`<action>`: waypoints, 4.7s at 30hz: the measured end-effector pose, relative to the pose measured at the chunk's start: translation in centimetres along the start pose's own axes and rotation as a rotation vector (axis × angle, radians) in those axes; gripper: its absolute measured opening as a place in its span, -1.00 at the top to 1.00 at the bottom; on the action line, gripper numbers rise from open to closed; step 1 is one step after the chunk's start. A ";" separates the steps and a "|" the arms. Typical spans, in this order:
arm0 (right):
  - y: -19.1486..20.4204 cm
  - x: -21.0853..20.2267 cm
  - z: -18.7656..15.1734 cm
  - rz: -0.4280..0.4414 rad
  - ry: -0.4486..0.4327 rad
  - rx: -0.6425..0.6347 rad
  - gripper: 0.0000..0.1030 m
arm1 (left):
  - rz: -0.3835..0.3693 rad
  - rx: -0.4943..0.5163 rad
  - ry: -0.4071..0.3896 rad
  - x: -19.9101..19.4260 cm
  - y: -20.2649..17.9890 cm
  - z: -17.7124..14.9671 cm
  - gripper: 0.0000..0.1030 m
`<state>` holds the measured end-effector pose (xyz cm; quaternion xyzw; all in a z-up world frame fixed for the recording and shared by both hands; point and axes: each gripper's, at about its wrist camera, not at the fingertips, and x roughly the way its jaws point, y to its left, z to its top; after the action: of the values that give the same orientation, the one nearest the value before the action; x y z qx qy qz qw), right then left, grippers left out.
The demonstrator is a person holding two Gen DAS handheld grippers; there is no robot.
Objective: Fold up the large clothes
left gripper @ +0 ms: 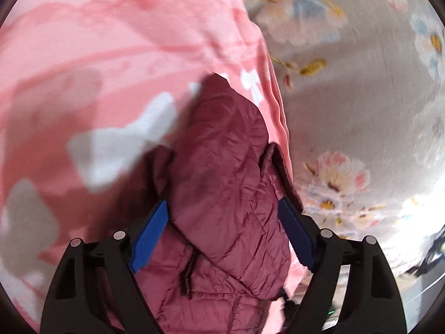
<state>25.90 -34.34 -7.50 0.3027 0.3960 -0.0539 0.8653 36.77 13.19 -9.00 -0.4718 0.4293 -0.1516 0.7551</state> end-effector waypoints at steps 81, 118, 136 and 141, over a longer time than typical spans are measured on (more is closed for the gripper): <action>5.4 9.8 9.1 -0.029 0.038 -0.088 0.27 | 0.294 0.479 0.089 17.4 -14.7 0.5 -0.09; 4.7 14.5 4.7 0.030 0.130 -0.137 0.90 | 0.265 0.575 0.150 19.2 -9.5 -2.6 0.88; 9.1 4.6 13.3 0.036 -0.098 -0.211 0.63 | 0.204 0.719 -0.098 10.0 -20.6 1.7 0.17; 12.8 7.3 15.7 0.060 -0.115 -0.235 0.85 | 0.142 0.672 -0.114 13.0 -25.0 3.6 0.18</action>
<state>45.32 -31.82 1.32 0.2075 0.3401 0.0017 0.9172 51.62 -5.69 6.16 -0.1737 0.3442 -0.2048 0.8997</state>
